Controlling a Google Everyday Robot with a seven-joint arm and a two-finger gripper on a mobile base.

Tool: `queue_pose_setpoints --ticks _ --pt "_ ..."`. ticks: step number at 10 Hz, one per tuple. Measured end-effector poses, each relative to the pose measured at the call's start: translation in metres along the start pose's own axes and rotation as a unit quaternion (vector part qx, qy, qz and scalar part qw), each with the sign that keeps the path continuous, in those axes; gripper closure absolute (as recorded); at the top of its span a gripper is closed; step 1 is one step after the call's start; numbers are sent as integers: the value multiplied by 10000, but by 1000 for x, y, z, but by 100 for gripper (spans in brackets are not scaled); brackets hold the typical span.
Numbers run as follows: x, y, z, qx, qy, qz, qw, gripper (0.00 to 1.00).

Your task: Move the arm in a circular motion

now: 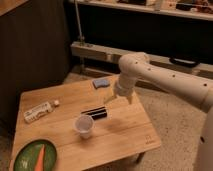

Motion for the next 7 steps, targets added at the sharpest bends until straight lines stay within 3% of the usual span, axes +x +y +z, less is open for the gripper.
queue_pose_setpoints --ticks 2,3,5,7 --pt "30 -13 -6 244 100 102 9996 20" --pt "58 -12 -13 395 135 85 9991 20" --pt "92 12 -22 454 87 -62 9989 20" --pt "132 69 -30 419 67 -466 9980 20"
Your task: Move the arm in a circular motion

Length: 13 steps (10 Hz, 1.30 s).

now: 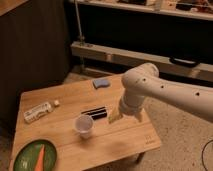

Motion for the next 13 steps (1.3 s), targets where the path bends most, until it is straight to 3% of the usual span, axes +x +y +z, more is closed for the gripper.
queue_pose_setpoints --ticks 1,2,4,6,7,10,13 --pt "7 22 -4 -11 -9 -159 9999 20" --pt "17 74 -15 -33 -45 -528 9986 20" --pt "23 136 -30 -30 -113 -937 9955 20" --pt "14 200 -51 79 -237 -1416 9896 20" --pt "9 217 -56 92 -268 -1520 9880 20" --pt "-21 237 -58 206 -433 -1624 9856 20" --pt "-62 204 -49 245 -487 -1461 9878 20"
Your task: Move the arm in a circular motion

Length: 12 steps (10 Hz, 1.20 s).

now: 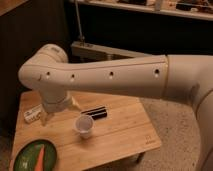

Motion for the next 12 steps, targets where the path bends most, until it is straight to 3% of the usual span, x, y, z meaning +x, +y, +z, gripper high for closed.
queue_pose_setpoints --ticks 2,5,8,10,12 --pt "-16 -44 15 -4 9 240 9997 20" --pt "-27 -125 46 -105 -3 837 9964 20" --pt "-13 -230 90 -269 -29 1669 9856 20" --pt "10 -294 111 -331 -82 2045 9783 20" --pt "39 -334 121 -335 -129 2223 9743 20"
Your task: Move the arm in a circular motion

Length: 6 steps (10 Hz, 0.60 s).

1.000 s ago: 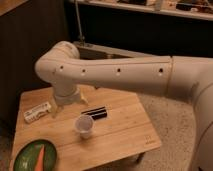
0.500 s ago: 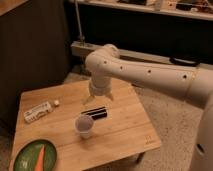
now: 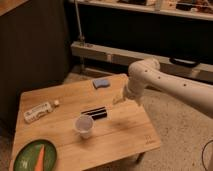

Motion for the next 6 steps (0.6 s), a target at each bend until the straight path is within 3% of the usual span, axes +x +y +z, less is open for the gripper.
queue_pose_setpoints --ticks 1,3,4,6 --pt "11 -18 -3 37 -23 -62 10000 20" --pt "31 -20 -15 124 -54 -272 9995 20" --pt "44 -14 -22 188 -57 -422 9989 20" --pt "78 27 -38 368 -9 -865 9956 20"
